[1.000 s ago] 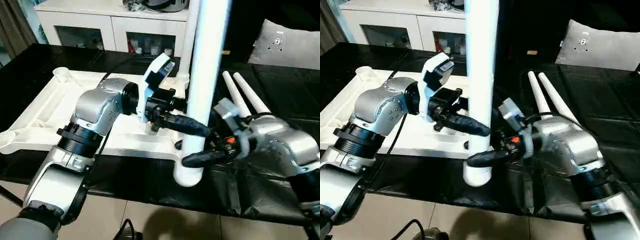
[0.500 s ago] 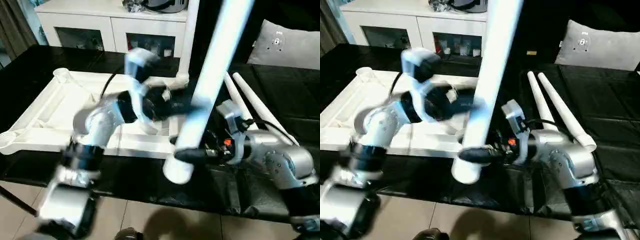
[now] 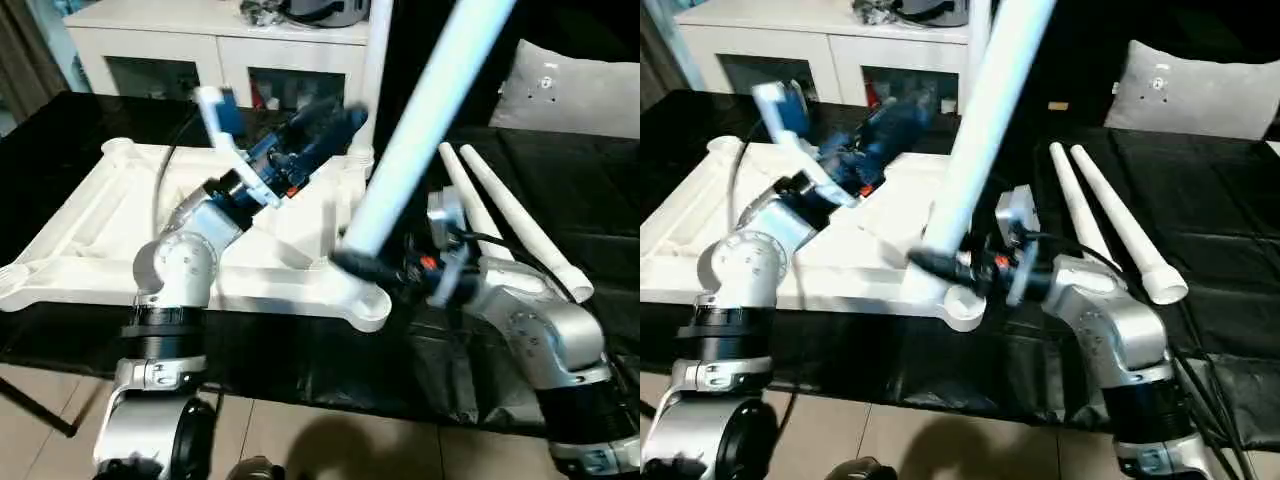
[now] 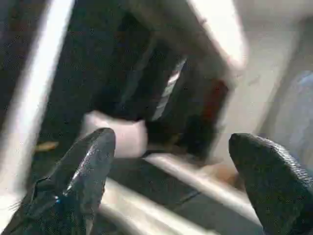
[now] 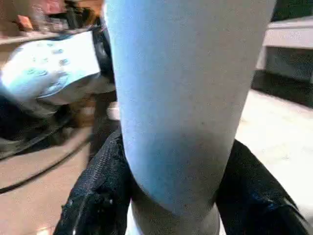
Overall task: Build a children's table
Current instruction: Pick table leg
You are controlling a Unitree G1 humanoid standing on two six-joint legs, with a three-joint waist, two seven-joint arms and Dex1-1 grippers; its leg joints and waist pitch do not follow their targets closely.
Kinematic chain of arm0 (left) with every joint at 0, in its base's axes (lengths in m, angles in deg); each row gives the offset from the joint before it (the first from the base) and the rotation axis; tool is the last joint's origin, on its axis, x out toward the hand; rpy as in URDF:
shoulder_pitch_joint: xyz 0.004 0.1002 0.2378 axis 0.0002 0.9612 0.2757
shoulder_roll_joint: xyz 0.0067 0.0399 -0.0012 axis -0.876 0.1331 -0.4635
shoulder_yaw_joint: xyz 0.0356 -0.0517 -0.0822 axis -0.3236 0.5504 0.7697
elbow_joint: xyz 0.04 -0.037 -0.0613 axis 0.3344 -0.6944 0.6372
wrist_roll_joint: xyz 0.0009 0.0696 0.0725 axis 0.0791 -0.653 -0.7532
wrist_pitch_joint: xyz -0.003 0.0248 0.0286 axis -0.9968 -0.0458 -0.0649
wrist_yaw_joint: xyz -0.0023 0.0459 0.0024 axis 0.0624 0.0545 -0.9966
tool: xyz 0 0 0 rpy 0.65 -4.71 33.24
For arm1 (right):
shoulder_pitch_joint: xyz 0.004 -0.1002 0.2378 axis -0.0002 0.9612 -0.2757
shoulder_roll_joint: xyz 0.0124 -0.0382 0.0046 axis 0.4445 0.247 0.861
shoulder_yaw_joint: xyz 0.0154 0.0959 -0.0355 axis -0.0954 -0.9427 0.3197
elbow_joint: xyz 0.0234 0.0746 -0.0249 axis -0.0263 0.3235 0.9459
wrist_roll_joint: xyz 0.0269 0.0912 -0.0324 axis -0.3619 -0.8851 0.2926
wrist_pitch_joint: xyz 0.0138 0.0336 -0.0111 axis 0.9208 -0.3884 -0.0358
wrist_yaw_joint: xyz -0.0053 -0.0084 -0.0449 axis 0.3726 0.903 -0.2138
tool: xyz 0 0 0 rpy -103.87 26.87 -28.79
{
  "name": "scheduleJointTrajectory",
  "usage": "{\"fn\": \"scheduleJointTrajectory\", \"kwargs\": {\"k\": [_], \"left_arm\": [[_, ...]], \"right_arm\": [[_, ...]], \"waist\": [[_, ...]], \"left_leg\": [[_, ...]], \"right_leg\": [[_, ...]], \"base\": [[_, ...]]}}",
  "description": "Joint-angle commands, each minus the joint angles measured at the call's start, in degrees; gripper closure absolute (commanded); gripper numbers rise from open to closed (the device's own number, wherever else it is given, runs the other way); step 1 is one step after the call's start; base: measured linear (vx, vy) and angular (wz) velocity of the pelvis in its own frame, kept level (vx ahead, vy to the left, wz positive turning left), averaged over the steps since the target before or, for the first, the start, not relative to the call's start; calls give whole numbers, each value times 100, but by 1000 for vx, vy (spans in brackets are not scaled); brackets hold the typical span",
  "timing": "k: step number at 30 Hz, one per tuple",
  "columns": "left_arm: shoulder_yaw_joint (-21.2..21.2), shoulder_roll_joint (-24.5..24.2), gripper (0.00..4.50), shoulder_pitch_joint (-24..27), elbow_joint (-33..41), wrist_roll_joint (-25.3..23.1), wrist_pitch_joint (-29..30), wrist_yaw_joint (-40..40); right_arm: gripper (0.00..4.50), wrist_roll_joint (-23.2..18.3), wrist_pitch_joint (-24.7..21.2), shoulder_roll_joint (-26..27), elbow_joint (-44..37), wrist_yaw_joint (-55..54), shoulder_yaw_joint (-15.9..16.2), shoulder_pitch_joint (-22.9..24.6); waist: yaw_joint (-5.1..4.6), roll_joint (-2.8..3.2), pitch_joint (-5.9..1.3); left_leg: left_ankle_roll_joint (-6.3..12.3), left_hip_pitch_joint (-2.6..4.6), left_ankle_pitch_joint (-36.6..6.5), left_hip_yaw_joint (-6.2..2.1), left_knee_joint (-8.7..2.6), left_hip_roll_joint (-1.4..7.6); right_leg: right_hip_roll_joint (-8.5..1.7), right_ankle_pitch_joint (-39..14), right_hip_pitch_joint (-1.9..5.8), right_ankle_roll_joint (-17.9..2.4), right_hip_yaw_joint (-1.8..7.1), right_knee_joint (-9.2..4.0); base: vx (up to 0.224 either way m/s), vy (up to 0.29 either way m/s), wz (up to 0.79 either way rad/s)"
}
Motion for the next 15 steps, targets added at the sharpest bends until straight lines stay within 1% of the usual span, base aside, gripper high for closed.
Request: {"fn": "scheduleJointTrajectory", "kwargs": {"k": [1, 2, 3, 4, 5, 6, 7, 9, 11, 12, 13, 14, 15], "left_arm": [[-365, -121, 27, 34, 172, -441, -117, -290], [-365, -121, 27, 34, 172, -441, -117, -290], [-577, -120, 27, 49, 294, -655, -110, -351], [-718, -99, 27, 69, 412, -727, -95, -258], [-856, -84, 27, 95, 548, -777, -93, -141], [-953, -62, 27, 123, 662, -820, -103, -52], [-1070, -42, 27, 158, 826, -783, -70, 65], [-1224, -3, 27, 203, 1020, -686, -73, 170], [-1329, -9, 27, 214, 1028, -696, -133, 225], [-1390, -42, 27, 219, 1000, -772, -184, 244], [-1427, -66, 27, 221, 978, -825, -215, 254], [-1427, -66, 27, 221, 978, -825, -215, 254], [-1398, -110, 27, 224, 899, -927, -257, 212]], "right_arm": [[259, 313, 313, 77, 116, -377, -27, -112], [259, 313, 313, 77, 116, -377, -27, -112], [259, 396, 355, 195, 181, -580, -39, -134], [259, 505, 367, 219, 221, -674, 16, -133], [259, 611, 389, 232, 256, -749, 74, -127], [259, 704, 392, 235, 280, -837, 122, -118], [259, 799, 400, 235, 332, -927, 168, -117], [259, 924, 411, 243, 429, -1063, 209, -127], [259, 1014, 403, 239, 486, -1147, 231, -141], [259, 992, 404, 271, 490, -1179, 200, -135], [259, 969, 408, 299, 494, -1197, 175, -132], [259, 969, 408, 299, 494, -1197, 175, -132], [259, 1001, 570, 406, 510, -1351, 74, -106]], "waist": [[-60, 29, -431], [-60, 29, -431], [-56, 31, -436], [-57, 39, -439], [-54, 39, -444], [-46, 29, -446], [-54, 35, -438], [-76, 28, -433], [-109, 39, -426], [-137, 55, -418], [-161, 56, -416], [-161, 56, -416], [-183, 80, -409]], "left_leg": [[-216, 218, -1409, -293, -485, 479], [-216, 218, -1409, -293, -485, 479], [-204, 229, -1406, -278, -482, 481], [-181, 209, -1350, -278, -485, 476], [-175, 208, -1332, -274, -476, 478], [-162, 192, -1225, -274, -477, 481], [-154, 176, -1221, -263, -469, 472], [-125, 170, -1269, -253, -461, 455], [-117, 169, -1297, -261, -464, 448], [-114, 170, -1370, -267, -468, 442], [-113, 174, -1447, -271, -471, 443], [-113, 174, -1447, -271, -471, 443], [-142, 181, -1524, -280, -482, 452]], "right_leg": [[-616, -1751, 206, -596, 373, -502], [-616, -1751, 206, -596, 373, -502], [-620, -1546, 208, -703, 386, -490], [-626, -1434, 229, -767, 386, -471], [-633, -1374, 231, -797, 390, -464], [-640, -1255, 243, -846, 393, -448], [-645, -1243, 250, -875, 395, -442], [-644, -1308, 257, -886, 393, -459], [-626, -1421, 258, -845, 387, -473], [-619, -1514, 257, -817, 382, -482], [-615, -1602, 255, -787, 379, -498], [-615, -1602, 255, -787, 379, -498], [-609, -1641, 241, -778, 380, -503]], "base": [[0, 0, 0], [0, 0, 0], [0, 0, 0], [0, 0, 0], [0, 0, 0], [0, 0, 0], [0, 0, 0], [0, 0, 0], [0, 0, 0], [0, 0, 0], [0, 0, 0], [0, 0, 0], [0, 0, 0]]}}
